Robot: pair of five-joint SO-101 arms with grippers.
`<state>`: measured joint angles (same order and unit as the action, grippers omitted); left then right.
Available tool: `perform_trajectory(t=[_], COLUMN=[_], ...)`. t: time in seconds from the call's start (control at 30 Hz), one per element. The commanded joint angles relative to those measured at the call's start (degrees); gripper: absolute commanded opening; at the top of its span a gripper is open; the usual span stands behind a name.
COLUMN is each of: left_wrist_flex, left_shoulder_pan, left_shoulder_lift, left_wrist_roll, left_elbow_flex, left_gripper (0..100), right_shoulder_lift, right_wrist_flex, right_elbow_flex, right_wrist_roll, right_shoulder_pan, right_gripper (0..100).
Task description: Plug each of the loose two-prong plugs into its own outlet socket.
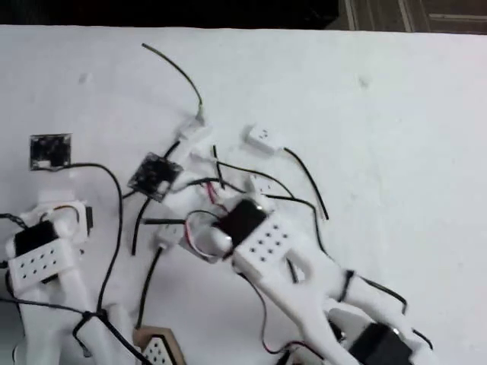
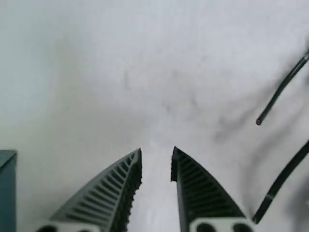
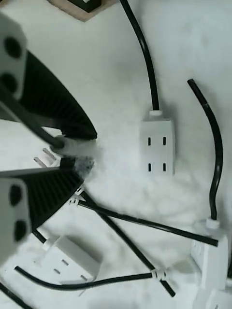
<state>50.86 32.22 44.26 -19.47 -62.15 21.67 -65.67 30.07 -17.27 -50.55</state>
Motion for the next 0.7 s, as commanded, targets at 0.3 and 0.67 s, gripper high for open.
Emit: perform_trajectory(t=[0.3, 0.67], left_wrist_flex=[-7.38, -8.26], left_shoulder_pan=[6.73, 6.73], left_shoulder_lift=[1.89, 1.89], left_wrist_roll=[6.24, 6.15], left_elbow_flex=[-4.48, -5.36], left_gripper=[12, 13], right_shoulder_lift=[-10.15, -18.86], right_wrist_flex=[15.52, 22.99], right_elbow_flex=[-3.69, -4.04], right_wrist_roll=[-0.62, -5.45], right_shoulder_pan=[-0.75, -0.48], right_gripper=[1.7, 1.7])
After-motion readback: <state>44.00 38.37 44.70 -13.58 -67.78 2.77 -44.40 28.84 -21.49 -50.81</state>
